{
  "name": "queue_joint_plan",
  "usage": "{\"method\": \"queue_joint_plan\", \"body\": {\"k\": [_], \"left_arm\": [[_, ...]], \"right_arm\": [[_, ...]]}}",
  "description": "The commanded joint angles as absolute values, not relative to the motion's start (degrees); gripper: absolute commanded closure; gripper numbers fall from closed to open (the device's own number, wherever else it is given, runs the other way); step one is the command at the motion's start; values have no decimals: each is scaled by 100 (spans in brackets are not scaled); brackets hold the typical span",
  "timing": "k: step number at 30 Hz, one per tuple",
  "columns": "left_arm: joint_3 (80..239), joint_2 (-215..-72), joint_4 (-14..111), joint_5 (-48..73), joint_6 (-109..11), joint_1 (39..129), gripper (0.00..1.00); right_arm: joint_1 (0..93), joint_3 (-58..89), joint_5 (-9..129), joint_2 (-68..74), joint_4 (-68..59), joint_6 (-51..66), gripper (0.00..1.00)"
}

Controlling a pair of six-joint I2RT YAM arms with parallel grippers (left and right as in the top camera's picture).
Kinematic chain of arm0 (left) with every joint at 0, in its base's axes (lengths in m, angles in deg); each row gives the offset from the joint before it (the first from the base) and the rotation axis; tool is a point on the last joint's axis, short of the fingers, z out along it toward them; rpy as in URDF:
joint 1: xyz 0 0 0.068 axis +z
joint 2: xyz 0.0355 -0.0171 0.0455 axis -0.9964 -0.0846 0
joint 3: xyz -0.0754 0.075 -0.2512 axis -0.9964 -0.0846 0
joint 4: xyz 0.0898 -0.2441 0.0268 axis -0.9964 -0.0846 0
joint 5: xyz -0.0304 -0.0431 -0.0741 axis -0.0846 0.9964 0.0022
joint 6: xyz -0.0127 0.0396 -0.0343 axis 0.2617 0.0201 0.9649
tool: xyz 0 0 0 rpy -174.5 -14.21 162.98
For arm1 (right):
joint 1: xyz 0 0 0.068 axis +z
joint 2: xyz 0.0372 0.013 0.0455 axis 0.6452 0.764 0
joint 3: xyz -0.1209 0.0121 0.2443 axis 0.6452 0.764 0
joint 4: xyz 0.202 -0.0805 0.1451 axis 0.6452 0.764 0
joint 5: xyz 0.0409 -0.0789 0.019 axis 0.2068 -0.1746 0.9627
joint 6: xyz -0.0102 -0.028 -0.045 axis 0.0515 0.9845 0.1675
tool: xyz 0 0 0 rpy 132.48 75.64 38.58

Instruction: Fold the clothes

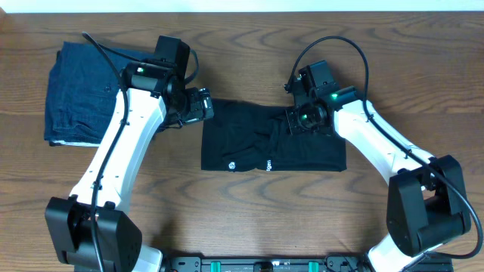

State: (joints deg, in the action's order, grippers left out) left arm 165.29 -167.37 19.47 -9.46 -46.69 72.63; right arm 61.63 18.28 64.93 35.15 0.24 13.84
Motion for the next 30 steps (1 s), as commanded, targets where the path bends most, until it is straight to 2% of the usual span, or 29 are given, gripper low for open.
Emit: {"method": "queue_joint_plan", "body": {"k": [1, 6, 14, 20, 21, 22, 24, 25, 26, 30], "left_arm": [[16479, -16770, 1928, -992, -4682, 7292, 2], [16479, -16770, 1928, -994, -4682, 7292, 2], [16479, -16770, 1928, -992, -4682, 7292, 2], [16479, -16770, 1928, -992, -4682, 7292, 2], [16479, -16770, 1928, -992, -4682, 7292, 2], [16479, -16770, 1928, -992, -4682, 7292, 2], [16479, -16770, 1928, -992, -4682, 7292, 2], [16479, -16770, 1928, -994, -4682, 7292, 2], [16479, -16770, 1928, -992, -4682, 7292, 2], [16479, -16770, 1928, -992, -4682, 7292, 2]], "right_arm": [[6242, 1793, 6504, 3753, -110, 1245, 99], [6362, 1793, 6904, 3952, -442, 1245, 99], [6231, 1747, 6790, 3950, -787, 1251, 99], [5503, 1423, 7002, 3307, -171, 1271, 90], [5348, 1397, 7002, 3150, 15, 1345, 86], [5204, 1395, 7002, 3012, 181, 1408, 72], [4856, 1395, 6996, 2708, 649, 1625, 35], [4699, 1395, 6994, 2603, 874, 1763, 13], [4509, 1395, 6974, 2509, 1112, 1902, 1], [3892, 1447, 6935, 2479, 1726, 2038, 6]]}}
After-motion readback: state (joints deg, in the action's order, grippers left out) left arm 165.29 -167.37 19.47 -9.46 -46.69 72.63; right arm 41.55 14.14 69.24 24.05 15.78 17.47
